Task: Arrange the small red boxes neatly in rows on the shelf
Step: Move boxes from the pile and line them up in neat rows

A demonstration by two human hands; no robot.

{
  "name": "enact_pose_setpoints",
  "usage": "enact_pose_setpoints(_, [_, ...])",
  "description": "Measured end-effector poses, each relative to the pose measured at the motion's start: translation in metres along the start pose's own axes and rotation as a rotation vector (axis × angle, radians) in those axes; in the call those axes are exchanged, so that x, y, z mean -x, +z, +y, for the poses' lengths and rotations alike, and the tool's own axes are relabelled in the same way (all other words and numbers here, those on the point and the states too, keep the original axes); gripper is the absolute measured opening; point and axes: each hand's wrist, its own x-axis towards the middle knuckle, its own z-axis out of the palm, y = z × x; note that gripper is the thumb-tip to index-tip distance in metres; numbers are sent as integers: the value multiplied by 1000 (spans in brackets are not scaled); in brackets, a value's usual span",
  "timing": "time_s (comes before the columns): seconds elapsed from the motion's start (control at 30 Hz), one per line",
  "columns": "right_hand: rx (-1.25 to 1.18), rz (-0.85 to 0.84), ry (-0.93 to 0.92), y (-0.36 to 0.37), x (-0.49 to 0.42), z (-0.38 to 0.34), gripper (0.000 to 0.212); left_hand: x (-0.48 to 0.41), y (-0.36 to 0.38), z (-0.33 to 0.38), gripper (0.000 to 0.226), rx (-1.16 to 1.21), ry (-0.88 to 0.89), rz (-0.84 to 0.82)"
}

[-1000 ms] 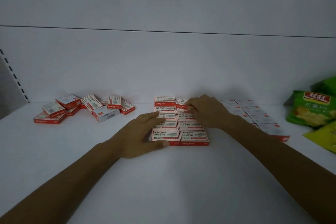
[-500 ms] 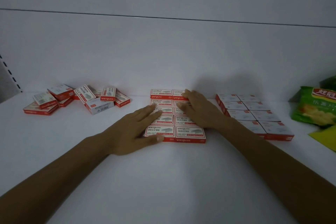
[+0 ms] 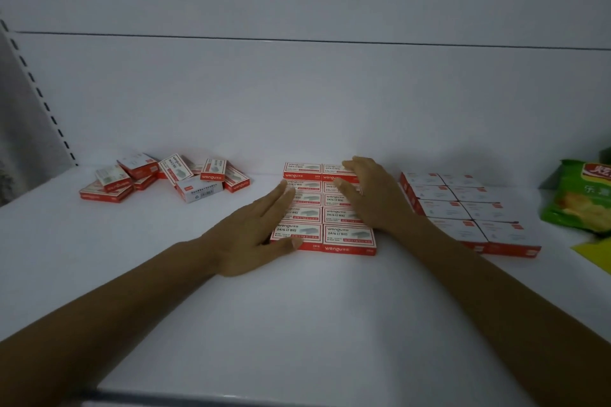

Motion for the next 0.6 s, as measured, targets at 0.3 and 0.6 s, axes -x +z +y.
enact_pose_setpoints(0.3, [-68, 149, -143, -14, 12, -17, 45, 10, -5, 7, 85, 45, -32, 158])
enact_pose_setpoints(0.6, [17, 151, -346, -6, 25, -36, 41, 11, -6, 13, 70, 92, -24, 240])
